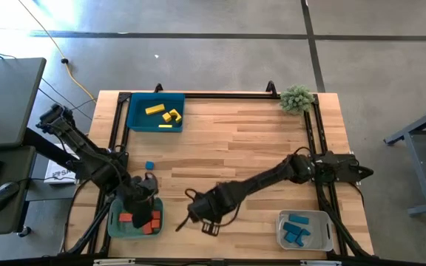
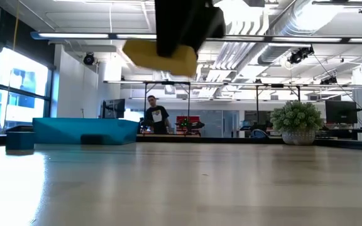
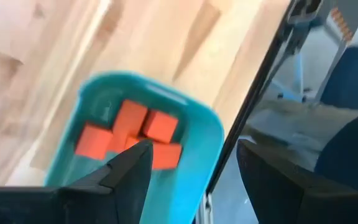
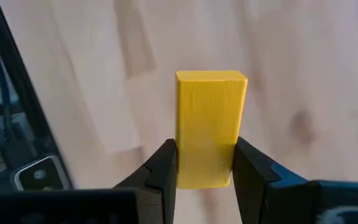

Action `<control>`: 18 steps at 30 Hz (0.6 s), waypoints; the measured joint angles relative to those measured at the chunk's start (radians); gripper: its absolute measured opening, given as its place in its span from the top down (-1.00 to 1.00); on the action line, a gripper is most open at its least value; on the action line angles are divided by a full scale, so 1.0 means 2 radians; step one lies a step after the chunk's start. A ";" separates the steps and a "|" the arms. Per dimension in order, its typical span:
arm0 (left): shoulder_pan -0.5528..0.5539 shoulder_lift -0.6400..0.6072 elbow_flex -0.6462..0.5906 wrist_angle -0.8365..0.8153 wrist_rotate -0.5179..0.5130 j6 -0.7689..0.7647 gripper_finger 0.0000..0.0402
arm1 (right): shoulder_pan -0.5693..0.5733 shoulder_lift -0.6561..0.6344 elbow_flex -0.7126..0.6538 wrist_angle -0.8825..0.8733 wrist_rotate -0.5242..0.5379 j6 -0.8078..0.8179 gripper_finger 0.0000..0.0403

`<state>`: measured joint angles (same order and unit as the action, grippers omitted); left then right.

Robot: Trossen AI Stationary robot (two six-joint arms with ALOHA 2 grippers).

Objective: Sort & place blocks by color
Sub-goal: Put the yellow block into the dark blue bin

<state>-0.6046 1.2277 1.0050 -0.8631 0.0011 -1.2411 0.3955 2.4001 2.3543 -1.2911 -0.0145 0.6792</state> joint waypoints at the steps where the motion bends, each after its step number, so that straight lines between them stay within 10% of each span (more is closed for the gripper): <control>1: 0.010 -0.004 0.000 -0.001 -0.003 0.002 -0.11 | -0.005 -0.005 0.000 0.001 0.008 -0.014 0.55; 18: 0.211 -0.016 0.000 0.067 -0.033 0.078 -0.11 | -0.089 -0.042 0.000 -0.018 0.084 -0.266 0.55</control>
<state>-0.1820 1.1957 1.0052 -0.7297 -0.0641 -1.0860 0.2169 2.3154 2.3550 -1.3261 0.1544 0.1469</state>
